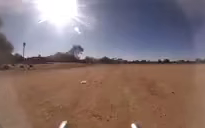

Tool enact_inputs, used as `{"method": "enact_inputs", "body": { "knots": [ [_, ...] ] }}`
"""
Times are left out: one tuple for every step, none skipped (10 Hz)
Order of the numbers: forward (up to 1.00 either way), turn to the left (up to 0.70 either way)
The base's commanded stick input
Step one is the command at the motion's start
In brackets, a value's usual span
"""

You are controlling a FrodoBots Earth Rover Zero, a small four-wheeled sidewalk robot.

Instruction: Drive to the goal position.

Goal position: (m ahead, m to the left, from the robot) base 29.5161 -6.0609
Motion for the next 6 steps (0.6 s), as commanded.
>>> {"method": "enact_inputs", "body": {
  "knots": [
    [0.5,0.0],
    [0.5,0.0],
    [0.5,0.0],
    [0.5,0.0],
    [0.5,0.0],
    [0.5,0.0]
  ]
}}
